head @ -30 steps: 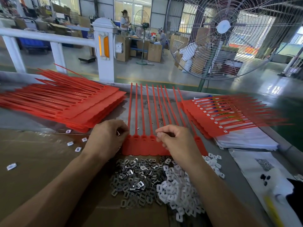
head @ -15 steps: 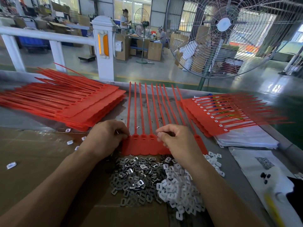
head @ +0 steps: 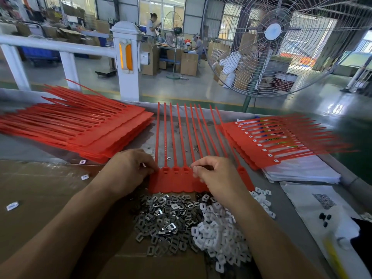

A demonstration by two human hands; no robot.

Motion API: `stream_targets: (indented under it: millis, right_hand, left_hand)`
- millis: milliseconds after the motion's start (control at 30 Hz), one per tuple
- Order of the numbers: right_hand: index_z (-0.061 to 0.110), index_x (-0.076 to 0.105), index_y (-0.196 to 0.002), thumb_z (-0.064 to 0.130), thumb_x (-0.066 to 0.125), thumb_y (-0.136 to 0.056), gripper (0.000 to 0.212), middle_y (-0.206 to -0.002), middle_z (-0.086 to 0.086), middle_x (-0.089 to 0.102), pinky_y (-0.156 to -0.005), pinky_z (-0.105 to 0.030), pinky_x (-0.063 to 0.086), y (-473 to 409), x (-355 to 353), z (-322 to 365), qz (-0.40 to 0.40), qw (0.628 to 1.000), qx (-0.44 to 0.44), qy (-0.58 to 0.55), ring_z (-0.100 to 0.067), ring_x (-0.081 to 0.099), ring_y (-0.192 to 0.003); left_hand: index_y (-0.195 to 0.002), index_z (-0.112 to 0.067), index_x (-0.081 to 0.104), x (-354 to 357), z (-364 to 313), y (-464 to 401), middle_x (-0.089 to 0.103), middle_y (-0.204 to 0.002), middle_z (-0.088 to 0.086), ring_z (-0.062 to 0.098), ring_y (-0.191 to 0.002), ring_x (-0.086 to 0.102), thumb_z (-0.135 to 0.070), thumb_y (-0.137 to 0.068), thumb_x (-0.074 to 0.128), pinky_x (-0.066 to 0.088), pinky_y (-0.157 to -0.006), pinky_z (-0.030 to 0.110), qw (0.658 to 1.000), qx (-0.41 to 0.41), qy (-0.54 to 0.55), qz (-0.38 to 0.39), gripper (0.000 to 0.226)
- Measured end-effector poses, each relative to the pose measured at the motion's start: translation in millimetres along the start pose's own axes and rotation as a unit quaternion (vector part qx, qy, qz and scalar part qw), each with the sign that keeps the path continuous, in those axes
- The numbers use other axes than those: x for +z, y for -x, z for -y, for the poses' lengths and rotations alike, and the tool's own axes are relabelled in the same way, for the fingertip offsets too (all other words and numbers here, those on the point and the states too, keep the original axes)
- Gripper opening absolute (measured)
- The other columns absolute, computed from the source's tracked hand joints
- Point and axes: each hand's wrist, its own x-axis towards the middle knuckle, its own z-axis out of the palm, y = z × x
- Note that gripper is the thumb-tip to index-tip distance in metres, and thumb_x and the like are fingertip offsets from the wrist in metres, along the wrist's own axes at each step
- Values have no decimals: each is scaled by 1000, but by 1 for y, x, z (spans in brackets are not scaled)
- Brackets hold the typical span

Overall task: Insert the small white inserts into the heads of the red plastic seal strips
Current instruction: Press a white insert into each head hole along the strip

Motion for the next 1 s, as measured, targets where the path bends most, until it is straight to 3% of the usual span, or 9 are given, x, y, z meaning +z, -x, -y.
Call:
stream_targets:
  millis: [100, 167, 267, 433, 600, 700, 800, 933, 1000]
  right_hand:
    - [34, 75, -98, 29, 66, -99, 11, -88, 17, 75, -69, -15, 44, -1, 0, -2, 1, 1000, 3, 4, 12, 65, -76]
    - [34, 75, -98, 30, 66, -99, 11, -86, 18, 75, -67, -15, 45, -1, 0, -3, 2, 1000, 4, 9, 11, 66, -75]
    - [35, 74, -100, 31, 64, -100, 11, -83, 22, 74, -54, -13, 50, -1, -1, -2, 6, 1000, 5, 15, -5, 67, -67]
    - [35, 74, -101, 32, 64, -100, 11, -81, 27, 73, -50, -11, 48, -2, -2, -3, 11, 1000, 8, 18, -33, 71, -80]
    - [36, 73, -99, 33, 64, -100, 11, -81, 26, 73, -55, -18, 51, -3, -3, -6, 12, 1000, 6, 21, -34, 70, -84]
    - [36, 73, -100, 33, 63, -100, 11, -80, 27, 73, -60, -24, 51, -4, -3, -9, 13, 1000, 6, 22, -32, 68, -74]
    - [36, 74, -101, 34, 63, -100, 11, -81, 27, 73, -59, -18, 50, -4, -3, -10, 12, 1000, 2, 28, -14, 67, -67]
    - [36, 74, -101, 34, 63, -100, 11, -82, 27, 73, -53, -13, 51, -4, -3, -11, 12, 1000, -2, 25, -20, 69, -69]
    - [35, 74, -100, 33, 64, -100, 11, -82, 27, 73, -53, -11, 50, -4, -3, -11, 11, 1000, -2, 22, -15, 68, -66]
  left_hand:
    - [-85, -35, 77, 0, -2, 1, 66, -93, -17, 1, -88, 60, -12, -84, 77, 51, -86, 30, 1000, 15, -14, -3, 23]
    - [-86, -35, 77, 0, -3, 1, 65, -95, -17, 5, -90, 59, -13, -84, 78, 49, -88, 31, 999, 32, -32, -8, 22]
    - [-90, -31, 77, 1, -5, 1, 64, -95, -16, 9, -94, 57, -15, -85, 77, 46, -89, 30, 997, 52, -63, -7, 17]
    - [-97, -29, 77, 0, -8, 2, 66, -100, -14, 11, -101, 57, -20, -88, 74, 45, -92, 31, 992, 66, -106, -4, 13]
    - [-97, -31, 77, -2, -11, 2, 66, -99, -18, 9, -99, 55, -22, -89, 73, 45, -92, 34, 989, 82, -121, 1, 13]
    - [-96, -32, 77, -2, -10, 2, 66, -97, -19, 8, -96, 55, -20, -87, 74, 46, -91, 34, 991, 70, -114, 3, 15]
    - [-92, -33, 76, 0, -8, 3, 67, -92, -19, 3, -89, 58, -12, -86, 74, 47, -85, 28, 999, 15, -48, -14, 21]
    - [-93, -30, 77, 0, -6, 4, 70, -93, -17, 2, -89, 62, -9, -89, 71, 49, -82, 25, 998, -35, 0, -51, 22]
    - [-94, -30, 77, -1, -7, 5, 68, -95, -17, 4, -90, 63, -9, -90, 70, 50, -83, 28, 998, -38, -2, -49, 22]
